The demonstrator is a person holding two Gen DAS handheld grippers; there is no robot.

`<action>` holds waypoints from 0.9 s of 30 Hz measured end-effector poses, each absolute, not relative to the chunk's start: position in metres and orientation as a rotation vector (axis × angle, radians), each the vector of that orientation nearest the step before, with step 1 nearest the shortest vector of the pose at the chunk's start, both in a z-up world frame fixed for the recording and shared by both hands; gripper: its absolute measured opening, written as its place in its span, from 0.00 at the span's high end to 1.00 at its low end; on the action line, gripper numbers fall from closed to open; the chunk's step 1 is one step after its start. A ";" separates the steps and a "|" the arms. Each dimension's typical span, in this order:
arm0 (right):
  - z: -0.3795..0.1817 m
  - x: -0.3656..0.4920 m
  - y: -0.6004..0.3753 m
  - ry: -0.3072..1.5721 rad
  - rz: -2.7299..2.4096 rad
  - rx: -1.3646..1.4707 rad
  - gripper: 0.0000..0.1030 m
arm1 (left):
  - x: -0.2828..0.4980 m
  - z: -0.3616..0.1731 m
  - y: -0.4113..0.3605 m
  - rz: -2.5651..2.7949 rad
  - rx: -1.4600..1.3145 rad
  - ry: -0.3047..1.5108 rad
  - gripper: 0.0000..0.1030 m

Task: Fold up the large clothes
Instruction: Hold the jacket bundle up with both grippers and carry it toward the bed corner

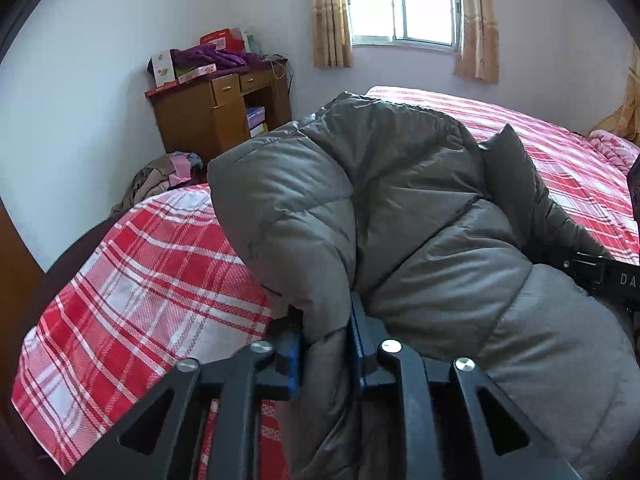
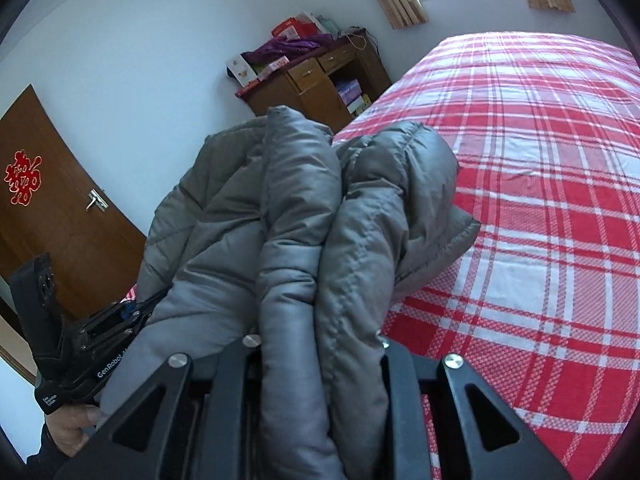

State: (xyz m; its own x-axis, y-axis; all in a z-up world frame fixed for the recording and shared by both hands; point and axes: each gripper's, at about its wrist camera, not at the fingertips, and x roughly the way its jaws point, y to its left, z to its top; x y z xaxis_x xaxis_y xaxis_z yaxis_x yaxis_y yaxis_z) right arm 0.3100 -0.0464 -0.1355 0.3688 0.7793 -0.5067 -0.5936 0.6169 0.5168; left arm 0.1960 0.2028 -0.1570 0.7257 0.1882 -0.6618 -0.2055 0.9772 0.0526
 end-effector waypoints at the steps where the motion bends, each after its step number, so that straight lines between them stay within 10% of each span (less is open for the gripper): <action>1: -0.136 0.309 -0.046 0.799 0.892 0.262 0.78 | 0.197 -0.158 0.203 0.219 -0.028 0.729 0.75; 10: -0.147 0.316 -0.042 0.835 0.856 0.245 0.65 | 0.202 -0.170 0.216 0.246 -0.122 0.742 0.38; 27: -0.154 0.318 -0.035 0.847 0.769 0.172 0.48 | 0.209 -0.181 0.226 0.283 -0.177 0.782 0.19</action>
